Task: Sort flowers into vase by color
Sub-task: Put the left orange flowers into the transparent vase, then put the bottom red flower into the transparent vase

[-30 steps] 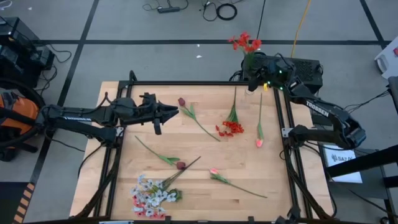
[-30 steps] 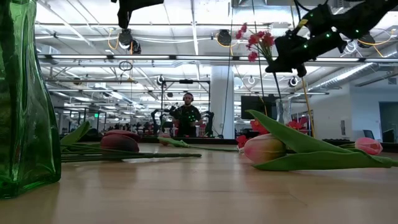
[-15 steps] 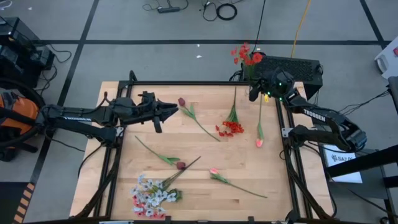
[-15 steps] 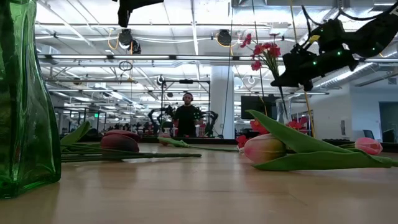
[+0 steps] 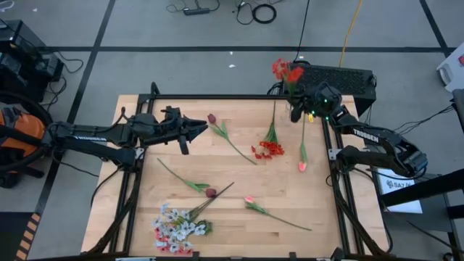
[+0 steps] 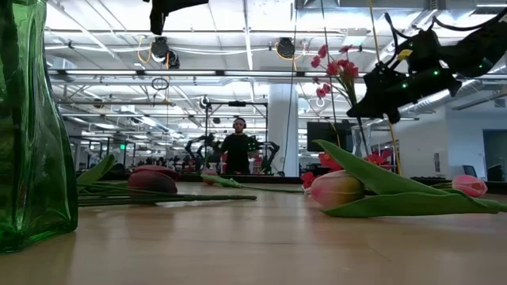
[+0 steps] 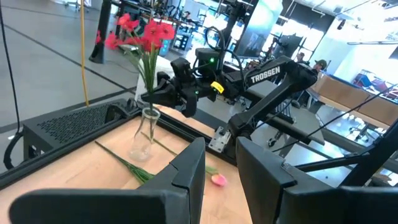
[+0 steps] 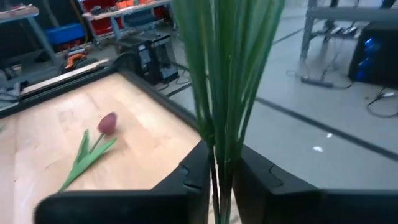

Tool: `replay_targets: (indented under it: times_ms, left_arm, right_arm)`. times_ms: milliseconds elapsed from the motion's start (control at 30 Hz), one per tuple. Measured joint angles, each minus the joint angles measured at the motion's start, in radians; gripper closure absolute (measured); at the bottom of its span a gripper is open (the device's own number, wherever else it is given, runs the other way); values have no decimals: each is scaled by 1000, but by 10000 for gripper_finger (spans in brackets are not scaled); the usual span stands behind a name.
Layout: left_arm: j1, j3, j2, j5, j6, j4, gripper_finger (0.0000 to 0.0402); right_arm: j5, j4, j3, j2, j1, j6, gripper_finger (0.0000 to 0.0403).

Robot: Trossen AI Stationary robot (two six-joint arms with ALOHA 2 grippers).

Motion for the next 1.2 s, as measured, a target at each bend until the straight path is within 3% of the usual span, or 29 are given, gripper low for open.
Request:
replay_targets:
  times_ms: [233, 600, 833, 1200]
  left_arm:
    - [0, 0, 0, 0, 0, 0, 304]
    - [0, 0, 0, 0, 1, -12, 304]
    - [0, 1, 0, 2, 1, -14, 304]
    - [0, 1, 0, 5, 9, -86, 304]
  right_arm:
    - [-30, -103, 0, -39, 1, -8, 297]
    - [-28, -267, 0, -221, 1, -33, 237]
    - [-28, -422, 0, -331, 1, 27, 226]
    - [-52, -559, 19, -500, 28, 91, 242]
